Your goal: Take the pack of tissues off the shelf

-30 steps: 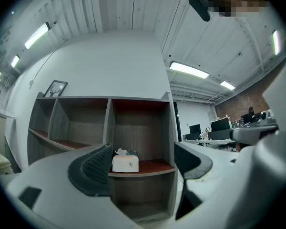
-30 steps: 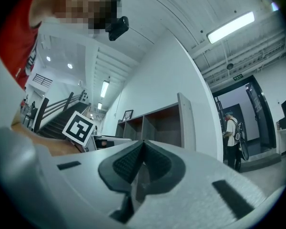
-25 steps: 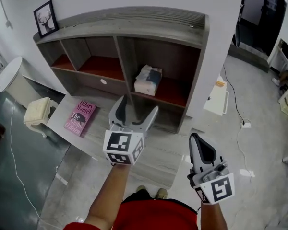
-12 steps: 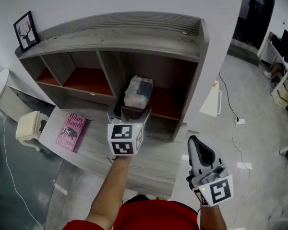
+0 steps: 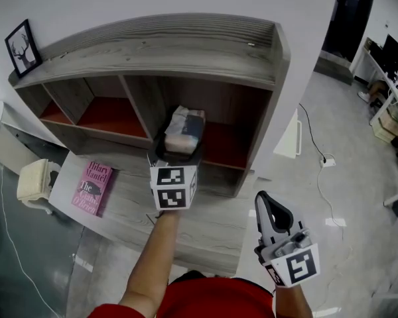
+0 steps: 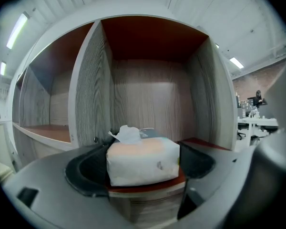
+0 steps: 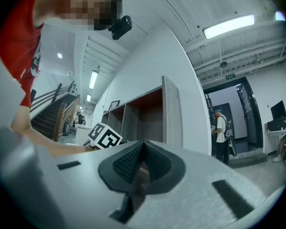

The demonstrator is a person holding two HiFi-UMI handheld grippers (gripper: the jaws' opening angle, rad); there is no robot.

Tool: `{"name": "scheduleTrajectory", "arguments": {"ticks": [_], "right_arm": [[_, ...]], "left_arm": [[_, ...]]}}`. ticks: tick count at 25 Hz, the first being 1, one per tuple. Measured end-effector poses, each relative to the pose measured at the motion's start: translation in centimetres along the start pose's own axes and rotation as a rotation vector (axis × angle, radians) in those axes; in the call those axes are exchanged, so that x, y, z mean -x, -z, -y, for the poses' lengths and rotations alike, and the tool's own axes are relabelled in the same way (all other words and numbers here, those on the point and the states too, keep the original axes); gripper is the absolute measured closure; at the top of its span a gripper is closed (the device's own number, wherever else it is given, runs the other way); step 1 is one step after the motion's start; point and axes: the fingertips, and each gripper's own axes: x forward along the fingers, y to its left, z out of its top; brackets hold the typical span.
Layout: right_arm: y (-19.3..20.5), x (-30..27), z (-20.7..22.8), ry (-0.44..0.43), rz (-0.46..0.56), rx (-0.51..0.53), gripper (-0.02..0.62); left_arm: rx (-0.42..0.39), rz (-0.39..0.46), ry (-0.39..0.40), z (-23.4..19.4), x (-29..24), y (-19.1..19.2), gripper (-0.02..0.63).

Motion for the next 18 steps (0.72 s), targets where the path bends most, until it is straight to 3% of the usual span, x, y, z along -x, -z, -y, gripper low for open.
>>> {"name": "scheduleTrajectory", "arguments": {"ticks": [9,18], "right_arm": [[0.4,-0.1,0.0,0.014,-0.008,-0.012,0.591],[-0.6,0.2,-1.3,0.012,0.019,-0.020,0.591]], "left_arm": [[0.016,0.054,-0.004,-0.2,0.9,-0.8,0.213],[0.022,0.205,0.068,1.5,8.6,-4.2,0.218]]}}
